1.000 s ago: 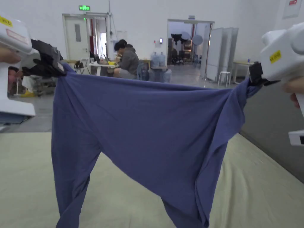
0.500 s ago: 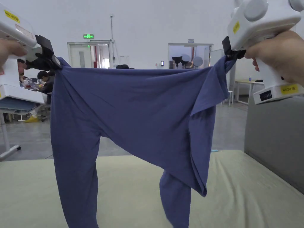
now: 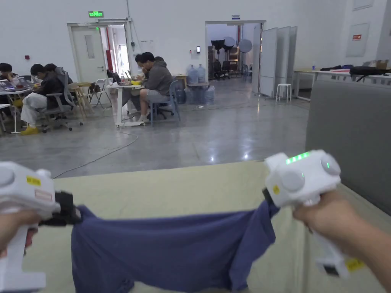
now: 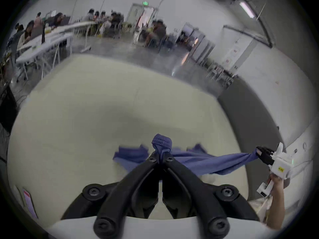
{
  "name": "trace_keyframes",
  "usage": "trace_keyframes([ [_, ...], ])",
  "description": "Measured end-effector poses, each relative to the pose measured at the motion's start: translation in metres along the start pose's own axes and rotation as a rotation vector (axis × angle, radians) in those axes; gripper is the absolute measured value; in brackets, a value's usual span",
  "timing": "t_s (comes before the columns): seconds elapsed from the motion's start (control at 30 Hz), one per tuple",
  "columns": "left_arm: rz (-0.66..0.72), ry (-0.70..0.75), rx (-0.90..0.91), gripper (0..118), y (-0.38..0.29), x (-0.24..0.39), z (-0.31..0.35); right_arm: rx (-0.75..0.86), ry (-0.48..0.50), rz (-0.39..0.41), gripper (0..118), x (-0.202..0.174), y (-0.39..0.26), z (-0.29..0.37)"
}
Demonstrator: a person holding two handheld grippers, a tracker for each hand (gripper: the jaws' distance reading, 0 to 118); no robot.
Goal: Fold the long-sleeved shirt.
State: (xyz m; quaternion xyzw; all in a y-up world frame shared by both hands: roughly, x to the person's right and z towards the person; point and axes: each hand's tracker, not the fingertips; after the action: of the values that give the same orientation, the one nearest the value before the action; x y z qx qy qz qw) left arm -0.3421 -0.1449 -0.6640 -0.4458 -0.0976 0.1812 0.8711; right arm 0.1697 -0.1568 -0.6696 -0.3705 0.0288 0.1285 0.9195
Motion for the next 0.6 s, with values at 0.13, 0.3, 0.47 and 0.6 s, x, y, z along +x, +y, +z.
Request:
trace_keyframes([
  [0.13,0.028,-0.024,-0.13,0,-0.072,-0.038,-0.027,-0.065,0.083,0.001,0,-0.015,-0.091,-0.024],
  [0.3,-0.004,-0.044,-0.226,0,-0.159,-0.067,0.0,-0.044,0.116,0.13,0,-0.029,-0.178,0.022],
  [0.47,-0.004,-0.07,-0.282,0,-0.233,-0.082,0.047,0.01,0.129,0.285,0,-0.049,-0.237,0.093],
  [0.6,-0.045,-0.049,-0.309,0,-0.278,-0.102,0.065,0.0,0.134,0.406,0,-0.073,-0.293,0.128],
])
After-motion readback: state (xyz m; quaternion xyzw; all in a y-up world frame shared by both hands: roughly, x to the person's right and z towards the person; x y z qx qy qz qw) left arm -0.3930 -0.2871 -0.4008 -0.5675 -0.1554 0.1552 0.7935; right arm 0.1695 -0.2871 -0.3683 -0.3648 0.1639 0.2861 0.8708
